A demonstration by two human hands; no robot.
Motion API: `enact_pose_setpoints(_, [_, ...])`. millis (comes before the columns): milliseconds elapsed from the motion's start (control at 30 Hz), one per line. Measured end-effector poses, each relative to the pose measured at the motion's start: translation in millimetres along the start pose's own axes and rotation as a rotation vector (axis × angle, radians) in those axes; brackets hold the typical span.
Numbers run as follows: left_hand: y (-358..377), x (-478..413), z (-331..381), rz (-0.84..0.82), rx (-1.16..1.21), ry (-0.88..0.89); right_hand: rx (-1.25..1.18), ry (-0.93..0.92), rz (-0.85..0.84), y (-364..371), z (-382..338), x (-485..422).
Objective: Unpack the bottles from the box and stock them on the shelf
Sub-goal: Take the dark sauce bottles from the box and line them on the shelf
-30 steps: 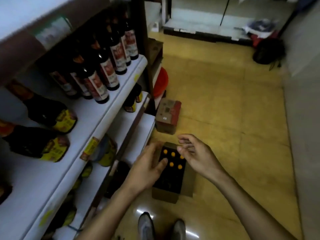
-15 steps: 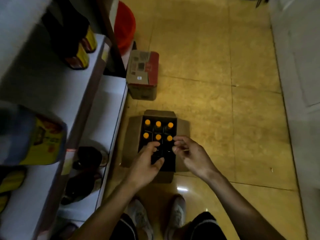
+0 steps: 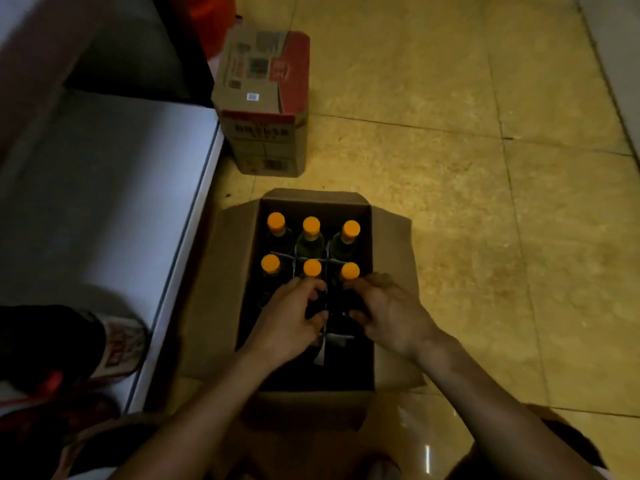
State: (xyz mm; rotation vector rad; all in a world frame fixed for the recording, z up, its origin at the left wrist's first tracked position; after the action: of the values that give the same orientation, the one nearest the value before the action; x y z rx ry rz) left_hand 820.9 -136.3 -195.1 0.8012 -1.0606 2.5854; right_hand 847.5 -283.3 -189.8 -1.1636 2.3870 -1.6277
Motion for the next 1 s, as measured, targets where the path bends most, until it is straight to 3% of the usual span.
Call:
enact_pose_setpoints(200, [-0.6,-30.2,4.0,0.071,-0.070,0.120,0.340,-0.185,-0.022,5.2,-1.6,-13.5])
enact_pose_setpoints(400, [2.8,-30.1,3.9,-0.009,-0.138,0.124,0.528,-0.251,0.029,14.9,-12.3,-7.3])
enact_pose_setpoints(700, [14.4,-14.7,-2.7,-0.038,-0.315,0.214,0.390,-0.321,0.142,-1.1,-19.4,-3.7])
enact_pose_setpoints(1000, [15.9,-3.2,5.9,-0.095,-0.172,0.287,0.003,-0.193,0.444,-85.7,-45.4,37.8])
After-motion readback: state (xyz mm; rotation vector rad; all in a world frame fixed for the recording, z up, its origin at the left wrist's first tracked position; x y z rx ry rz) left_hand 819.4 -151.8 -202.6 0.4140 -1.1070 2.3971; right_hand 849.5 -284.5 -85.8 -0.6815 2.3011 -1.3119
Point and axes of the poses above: each hand's wrist, its own x-axis away from the middle knuckle, its own y-axis out of the palm, z = x × y, the point moved 8 cm from there along -x, towards the middle knuckle, and after that the axes turned 11 degrees about -y, right-handed, at the moved point
